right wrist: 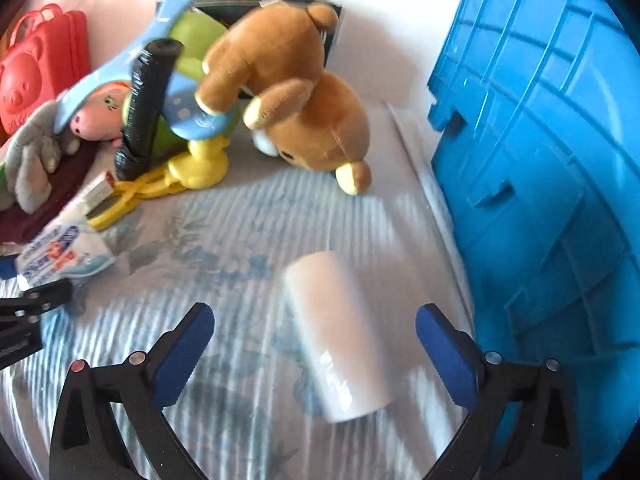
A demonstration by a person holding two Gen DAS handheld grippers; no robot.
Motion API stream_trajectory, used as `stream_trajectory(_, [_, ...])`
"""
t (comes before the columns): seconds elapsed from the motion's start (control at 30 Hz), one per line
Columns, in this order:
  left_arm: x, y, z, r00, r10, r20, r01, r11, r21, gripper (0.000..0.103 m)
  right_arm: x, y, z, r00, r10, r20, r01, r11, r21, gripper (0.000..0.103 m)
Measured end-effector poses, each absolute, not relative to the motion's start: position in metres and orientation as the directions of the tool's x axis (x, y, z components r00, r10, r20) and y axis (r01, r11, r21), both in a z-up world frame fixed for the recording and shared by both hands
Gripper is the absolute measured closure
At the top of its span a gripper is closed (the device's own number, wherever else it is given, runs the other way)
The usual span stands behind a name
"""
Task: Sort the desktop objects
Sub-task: 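Close the left gripper on the wet-wipe packet while the right grips the white roll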
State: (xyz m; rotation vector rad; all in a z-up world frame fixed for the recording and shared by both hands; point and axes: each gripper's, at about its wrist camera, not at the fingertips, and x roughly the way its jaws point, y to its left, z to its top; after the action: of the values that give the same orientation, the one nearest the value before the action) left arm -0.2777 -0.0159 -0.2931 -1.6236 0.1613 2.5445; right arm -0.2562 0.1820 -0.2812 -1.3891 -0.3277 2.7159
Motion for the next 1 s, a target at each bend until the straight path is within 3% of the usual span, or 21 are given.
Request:
stream_trajectory(0.07, [-0.276, -0.011, -0.294, -0.401, 0.051, -0.915, -0.155, -0.988, 0.013, 0.051, -0.263, 0.187, -0.29, -0.55, 0.163, -0.819, 0.026, -0.977, -0.212, 0.002])
stream_trajectory(0.1, [-0.274, -0.008, -0.295, -0.389, 0.046, -0.92, -0.154, -0.988, 0.015, 0.051, -0.266, 0.192, -0.297, -0.518, 0.13, -0.846, 0.023, -0.986, -0.165, 0.013])
stream_trajectory(0.13, [-0.273, -0.006, -0.294, -0.391, 0.038, -0.92, -0.148, -0.989, 0.022, 0.051, -0.268, 0.197, -0.302, -0.488, 0.077, -0.869, 0.021, -0.995, -0.1, 0.034])
stream_trajectory(0.17, [-0.271, -0.004, -0.294, -0.389, 0.033, -0.921, -0.145, -0.989, 0.026, 0.051, -0.267, 0.2, -0.305, -0.463, 0.012, -0.886, 0.026, -0.999, -0.027, 0.041])
stream_trajectory(0.27, [-0.271, -0.003, -0.292, -0.375, 0.036, -0.926, -0.129, -0.992, 0.014, 0.05, -0.253, 0.189, -0.302, -0.428, -0.111, -0.897, 0.086, -0.993, 0.082, 0.04])
stream_trajectory(0.33, [-0.273, -0.002, -0.291, -0.364, 0.034, -0.931, -0.128, -0.992, 0.014, 0.05, -0.248, 0.18, -0.297, -0.443, -0.1, -0.891, 0.112, -0.992, 0.056, 0.026])
stream_trajectory(0.4, [-0.275, 0.002, -0.288, -0.365, 0.034, -0.93, -0.143, -0.99, 0.02, 0.048, -0.251, 0.178, -0.294, -0.452, -0.086, -0.888, 0.105, -0.994, 0.042, 0.02])
stream_trajectory(0.57, [-0.286, 0.015, -0.289, -0.37, 0.03, -0.929, -0.175, -0.984, 0.038, 0.047, -0.263, 0.179, -0.301, -0.432, -0.069, -0.899, 0.093, -0.995, 0.032, 0.02])
stream_trajectory(0.6, [-0.287, 0.016, -0.29, -0.367, 0.042, -0.929, -0.179, -0.983, 0.026, 0.047, -0.264, 0.179, -0.303, -0.421, -0.073, -0.904, 0.096, -0.995, 0.036, 0.021])
stream_trajectory(0.67, [-0.286, 0.019, -0.289, -0.37, 0.053, -0.928, -0.183, -0.983, 0.017, 0.053, -0.267, 0.176, -0.309, -0.401, -0.087, -0.912, 0.112, -0.993, 0.045, 0.032])
stream_trajectory(0.7, [-0.284, 0.021, -0.288, -0.375, 0.049, -0.926, -0.187, -0.982, 0.024, 0.055, -0.269, 0.172, -0.311, -0.389, -0.104, -0.915, 0.127, -0.99, 0.059, 0.048])
stream_trajectory(0.73, [-0.282, 0.022, -0.286, -0.377, 0.049, -0.925, -0.193, -0.981, 0.027, 0.056, -0.269, 0.168, -0.313, -0.379, -0.115, -0.918, 0.14, -0.988, 0.065, 0.057])
stream_trajectory(1.0, [-0.246, -0.008, -0.274, -0.409, 0.06, -0.91, -0.157, -0.988, 0.006, 0.058, -0.245, 0.143, -0.292, -0.39, -0.135, -0.911, 0.2, -0.978, 0.059, 0.057])
